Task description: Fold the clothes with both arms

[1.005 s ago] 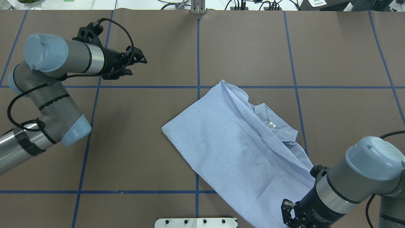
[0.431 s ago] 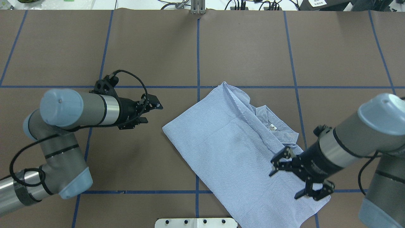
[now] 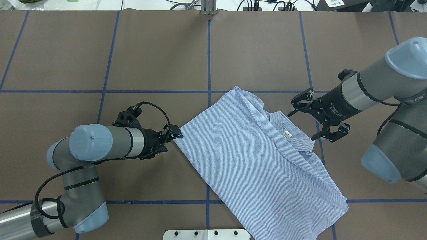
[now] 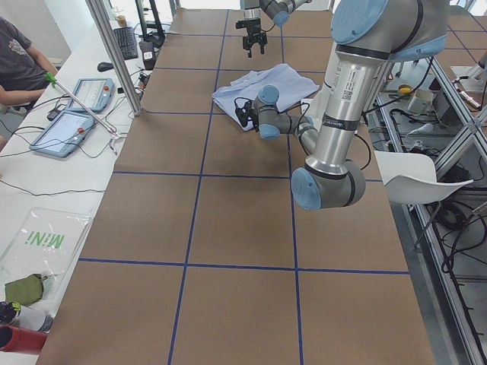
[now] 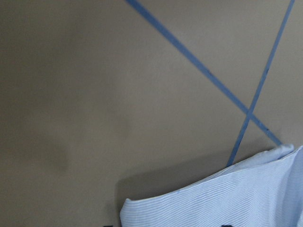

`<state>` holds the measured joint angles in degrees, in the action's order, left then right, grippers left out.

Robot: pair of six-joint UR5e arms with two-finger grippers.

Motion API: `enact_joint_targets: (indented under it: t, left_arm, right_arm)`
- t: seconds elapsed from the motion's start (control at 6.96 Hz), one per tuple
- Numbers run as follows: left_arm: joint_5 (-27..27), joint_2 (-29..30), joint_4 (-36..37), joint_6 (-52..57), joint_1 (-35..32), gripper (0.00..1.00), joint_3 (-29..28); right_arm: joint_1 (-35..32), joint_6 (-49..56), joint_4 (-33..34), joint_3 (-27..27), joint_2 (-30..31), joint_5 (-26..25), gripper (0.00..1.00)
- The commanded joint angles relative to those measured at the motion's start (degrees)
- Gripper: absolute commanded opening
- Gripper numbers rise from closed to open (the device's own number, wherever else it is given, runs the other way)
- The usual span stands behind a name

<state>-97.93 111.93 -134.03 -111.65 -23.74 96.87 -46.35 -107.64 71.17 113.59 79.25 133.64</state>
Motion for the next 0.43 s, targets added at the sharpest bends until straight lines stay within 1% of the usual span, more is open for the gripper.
enact_joint_targets:
  t: [0.0, 0.14, 0.29]
  left_arm:
    - [0.28, 3.37, 0.0, -0.05, 0.36, 0.78, -4.39]
    - [0.28, 3.47, 0.0, -0.05, 0.45, 0.72, -4.41]
    - [0.37, 3.29, 0.0, -0.05, 0.54, 0.68, -4.67]
  right_arm:
    - [-0.58, 2.17, 0.2, -1.96, -0.33, -3.12, 1.0]
    - [-0.58, 2.17, 0.2, -2.31, -0.33, -3.56, 1.0]
    - [-0.58, 2.17, 0.2, -2.32, -0.41, -3.56, 1.0]
